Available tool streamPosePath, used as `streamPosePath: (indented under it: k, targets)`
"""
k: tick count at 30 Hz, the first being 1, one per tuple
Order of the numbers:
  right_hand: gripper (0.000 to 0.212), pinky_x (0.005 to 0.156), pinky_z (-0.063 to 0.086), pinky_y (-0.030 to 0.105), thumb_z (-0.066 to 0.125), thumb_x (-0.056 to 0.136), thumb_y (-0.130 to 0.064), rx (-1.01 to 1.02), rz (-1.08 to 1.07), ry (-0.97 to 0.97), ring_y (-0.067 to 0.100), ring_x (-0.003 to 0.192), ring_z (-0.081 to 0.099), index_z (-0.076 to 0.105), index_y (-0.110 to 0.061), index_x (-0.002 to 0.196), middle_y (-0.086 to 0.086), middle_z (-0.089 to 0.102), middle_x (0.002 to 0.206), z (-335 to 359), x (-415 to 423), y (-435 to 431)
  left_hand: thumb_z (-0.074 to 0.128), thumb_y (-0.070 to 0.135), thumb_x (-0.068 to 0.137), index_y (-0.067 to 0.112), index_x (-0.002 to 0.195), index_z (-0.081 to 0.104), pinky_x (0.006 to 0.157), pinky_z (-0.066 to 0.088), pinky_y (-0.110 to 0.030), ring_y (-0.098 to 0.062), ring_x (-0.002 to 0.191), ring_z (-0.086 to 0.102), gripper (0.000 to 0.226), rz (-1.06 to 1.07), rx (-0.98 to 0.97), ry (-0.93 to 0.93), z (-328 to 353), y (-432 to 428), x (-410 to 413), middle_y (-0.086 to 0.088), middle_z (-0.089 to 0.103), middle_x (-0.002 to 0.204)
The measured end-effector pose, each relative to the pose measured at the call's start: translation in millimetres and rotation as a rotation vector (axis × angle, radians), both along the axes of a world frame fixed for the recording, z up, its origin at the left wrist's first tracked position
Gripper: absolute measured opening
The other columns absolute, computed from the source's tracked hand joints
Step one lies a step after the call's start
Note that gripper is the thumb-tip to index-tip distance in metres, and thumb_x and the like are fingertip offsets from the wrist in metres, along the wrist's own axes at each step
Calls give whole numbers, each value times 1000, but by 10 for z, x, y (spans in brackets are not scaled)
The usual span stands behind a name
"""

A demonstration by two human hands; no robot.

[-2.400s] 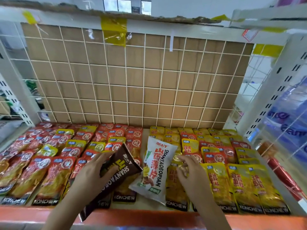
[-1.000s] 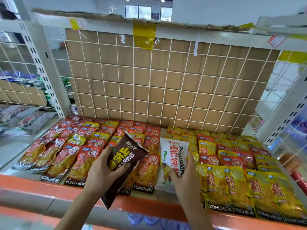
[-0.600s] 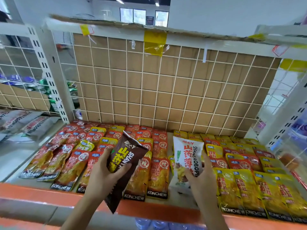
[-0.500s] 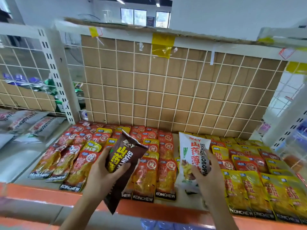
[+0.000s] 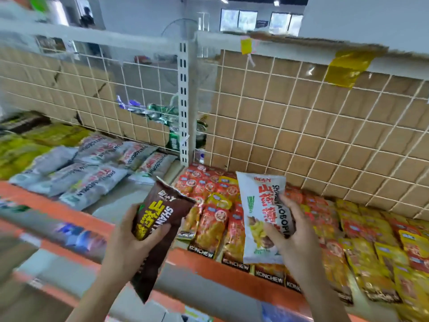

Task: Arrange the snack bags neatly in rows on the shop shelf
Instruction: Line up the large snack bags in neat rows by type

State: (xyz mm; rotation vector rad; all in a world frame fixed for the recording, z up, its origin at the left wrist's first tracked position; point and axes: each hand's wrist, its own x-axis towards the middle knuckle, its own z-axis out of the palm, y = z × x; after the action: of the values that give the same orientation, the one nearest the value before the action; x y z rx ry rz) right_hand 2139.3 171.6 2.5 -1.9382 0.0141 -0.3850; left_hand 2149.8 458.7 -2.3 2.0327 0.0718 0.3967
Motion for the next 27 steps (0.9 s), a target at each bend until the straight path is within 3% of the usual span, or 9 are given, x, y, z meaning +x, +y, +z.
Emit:
streamPosePath:
  k: [3, 6, 7, 11, 13, 16, 21, 25, 27]
  targets:
    - [62, 92, 48, 51, 71, 79, -31, 4, 109, 23, 21, 117, 55, 38, -66, 118, -12, 52, 132, -54, 99, 396, 62, 64, 46, 29, 86, 51, 57, 41, -30, -8, 63, 58, 54, 142, 20, 9, -14, 349, -110, 7, 62, 65]
    - [63, 92, 48, 50, 65, 67, -64, -12, 203, 58, 19, 118, 54, 36, -62, 123, -16, 50, 133, -71, 206, 746, 56, 68, 42, 24, 104, 55, 66, 40, -33, -25, 78, 58, 77, 249, 30, 44, -76, 695, -246, 1, 63, 81]
    - [63, 92, 48, 49, 65, 67, -63, -21, 236, 52, 17, 118, 54, 37, -61, 123, -18, 50, 132, -79, 256, 842, 60, 65, 44, 23, 111, 55, 68, 41, -33, -27, 82, 58, 79, 290, 29, 65, -81, 788, -301, -1, 63, 85]
    - [57, 95, 49, 40, 69, 81, -23, -64, 380, 43, 5, 116, 51, 39, -54, 119, -27, 47, 125, -79, 419, 1184, 63, 49, 53, 36, 80, 48, 59, 41, -10, -5, 69, 56, 34, 424, 37, 56, -85, 1070, -524, 12, 60, 73]
    - [58, 92, 50, 39, 69, 81, -18, -78, 438, 51, 4, 113, 53, 40, -53, 118, -23, 51, 123, -103, 522, 1318, 60, 61, 46, 35, 78, 47, 59, 41, -16, -6, 68, 56, 43, 493, 21, 70, -90, 1185, -603, 10, 61, 71]
    - [57, 90, 51, 32, 69, 81, -15, -55, 526, 71, 1, 111, 54, 43, -44, 122, -19, 53, 122, -140, 702, 1517, 58, 65, 45, 24, 92, 54, 61, 42, -34, -21, 72, 58, 62, 587, 49, 86, -109, 1325, -683, 2, 64, 77]
    - [56, 82, 37, -1, 68, 82, -14, -38, 646, 52, -25, 105, 41, 40, -36, 125, -33, 43, 116, -143, 954, 1838, 60, 63, 47, 27, 79, 48, 63, 41, -25, -23, 71, 56, 50, 712, 60, 91, -50, 1507, -760, 3, 60, 72]
    - [57, 94, 48, 31, 71, 79, -15, -53, 667, 68, -3, 110, 51, 43, -40, 122, -23, 51, 119, -222, 1061, 2074, 62, 60, 49, 20, 88, 51, 62, 41, -25, -18, 69, 56, 56, 786, 66, 109, -108, 1622, -834, 1, 62, 73]
    - [56, 94, 48, 35, 72, 79, -22, -64, 674, 62, 0, 110, 51, 42, -43, 121, -18, 53, 120, -249, 1096, 2174, 59, 63, 48, 18, 87, 51, 61, 41, -27, -17, 68, 56, 59, 799, 72, 121, -150, 1675, -835, 0, 62, 72]
